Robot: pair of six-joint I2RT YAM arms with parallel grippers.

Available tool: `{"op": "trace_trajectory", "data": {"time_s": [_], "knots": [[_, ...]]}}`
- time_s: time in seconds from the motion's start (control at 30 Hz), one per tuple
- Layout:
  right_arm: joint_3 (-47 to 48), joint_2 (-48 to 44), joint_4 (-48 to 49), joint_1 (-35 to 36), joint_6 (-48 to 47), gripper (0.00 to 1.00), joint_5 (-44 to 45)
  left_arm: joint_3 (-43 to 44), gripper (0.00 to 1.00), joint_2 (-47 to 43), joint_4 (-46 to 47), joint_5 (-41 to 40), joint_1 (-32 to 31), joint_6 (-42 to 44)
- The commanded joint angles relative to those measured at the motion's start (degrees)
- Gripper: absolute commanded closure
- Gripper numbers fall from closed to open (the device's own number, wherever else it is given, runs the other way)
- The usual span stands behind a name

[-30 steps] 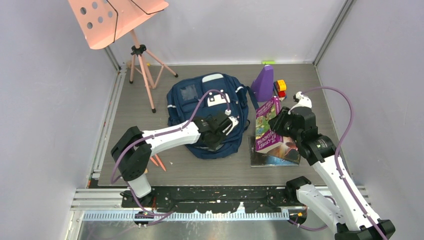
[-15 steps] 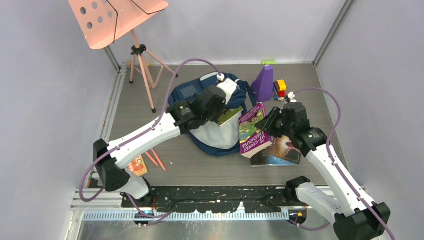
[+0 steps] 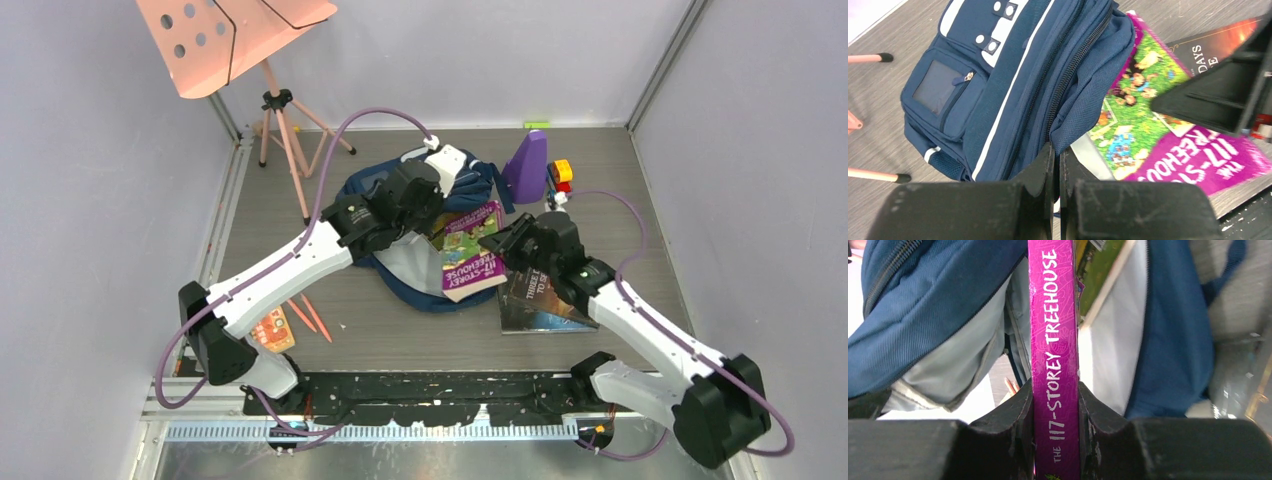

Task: Pack the student bag
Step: Place the book in the student bag.

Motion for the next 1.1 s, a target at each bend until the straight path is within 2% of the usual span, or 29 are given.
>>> {"op": "trace_trajectory", "data": {"time_s": [0.0,0.27,0.47,0.7,0.9,1.0,1.07], "knots": [[3.5,6.3,20.4,2.6,4.4,0.99,4.1,0.7,1.00,-4.6,6.1,4.8,1.1,-1.3],[3.2,19.6,42.6,3.8,7.4,0.99,10.7,3.4,1.00,-4.2,0.2,17.7,6.3,-5.2],[4.1,29.1,44.7,4.7,7.7,0.99,20.9,2.9,1.00,-5.5,-1.1,24.0,9.1,-3.2],[6.2,40.3,45.6,5.9,7.8,0.99,28.2,-6.7,1.00,-10.7,7.5,27.3,9.2,-0.4],[13.4,47.9,44.9,8.9,4.3,0.99,33.0,-11.4,1.00,-12.8,11.5,30.1,9.4,-0.8],[17.2,51.8,46.0,10.4,3.2,0.95,36.0,-12.2,1.00,-12.6,12.1,31.6,9.4,-2.0],[19.5,54.1,47.2,11.2,1.1,0.88,37.6,-12.2,1.00,-12.3,12.4,32.5,9.4,-2.6]]}}
